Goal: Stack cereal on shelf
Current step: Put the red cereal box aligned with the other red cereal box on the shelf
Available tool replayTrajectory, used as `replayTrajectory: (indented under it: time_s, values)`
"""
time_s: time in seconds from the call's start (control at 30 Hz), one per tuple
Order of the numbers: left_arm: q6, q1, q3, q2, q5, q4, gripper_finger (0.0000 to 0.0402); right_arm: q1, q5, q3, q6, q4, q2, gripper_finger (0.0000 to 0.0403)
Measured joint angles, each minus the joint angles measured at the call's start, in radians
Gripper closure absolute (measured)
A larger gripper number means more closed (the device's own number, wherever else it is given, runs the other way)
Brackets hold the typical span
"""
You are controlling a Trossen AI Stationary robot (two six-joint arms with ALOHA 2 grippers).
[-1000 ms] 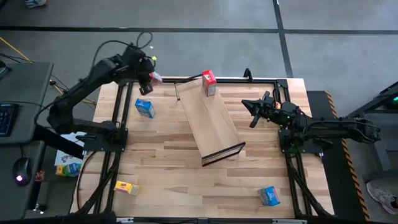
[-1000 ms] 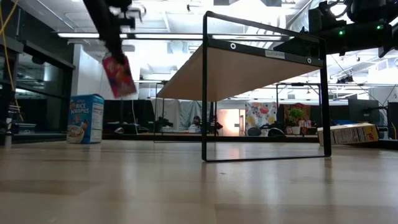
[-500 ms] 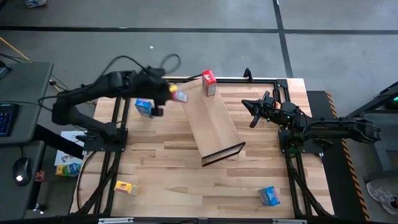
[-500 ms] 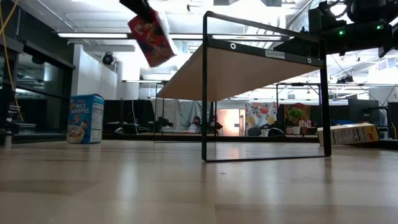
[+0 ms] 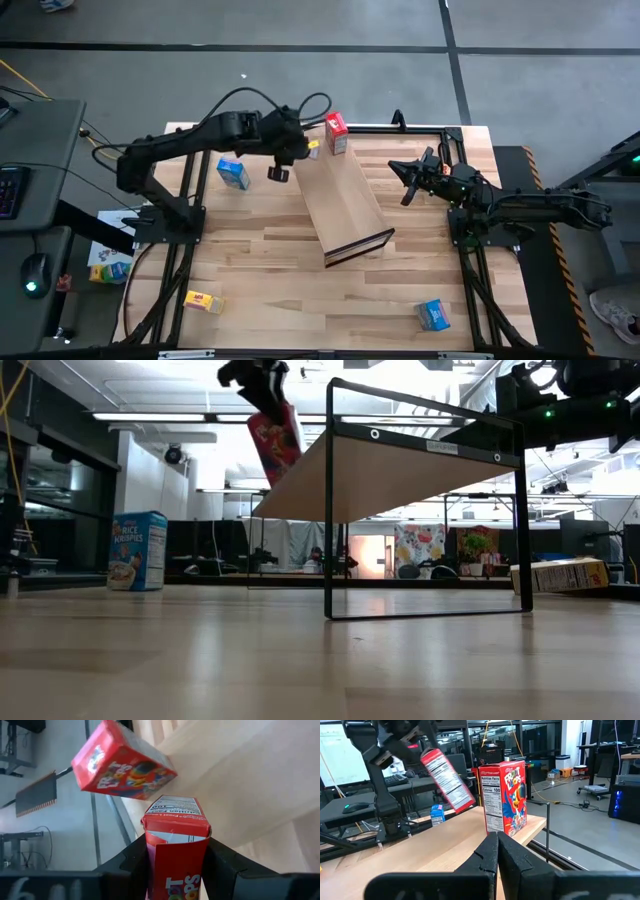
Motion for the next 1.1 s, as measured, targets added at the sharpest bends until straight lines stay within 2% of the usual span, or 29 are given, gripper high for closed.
replayTrajectory:
  time_s: [0.43,0.9,1.1]
  values:
    - [0.006,0.091,0.006,0.045,0.141,-0.007,0.0265,0.000,0.000,0.000,0.000,0.001,0.000,0.0403]
    - [0.042,0.091,0.006,0.048,0.120,-0.002,0.0262,0.000,0.000,0.000,0.003,0.016,0.000,0.0403]
    - [0.041,0.091,0.006,0.048,0.071,-0.002,0.0221,0.000,0.000,0.000,0.003,0.016,0.000,0.0403]
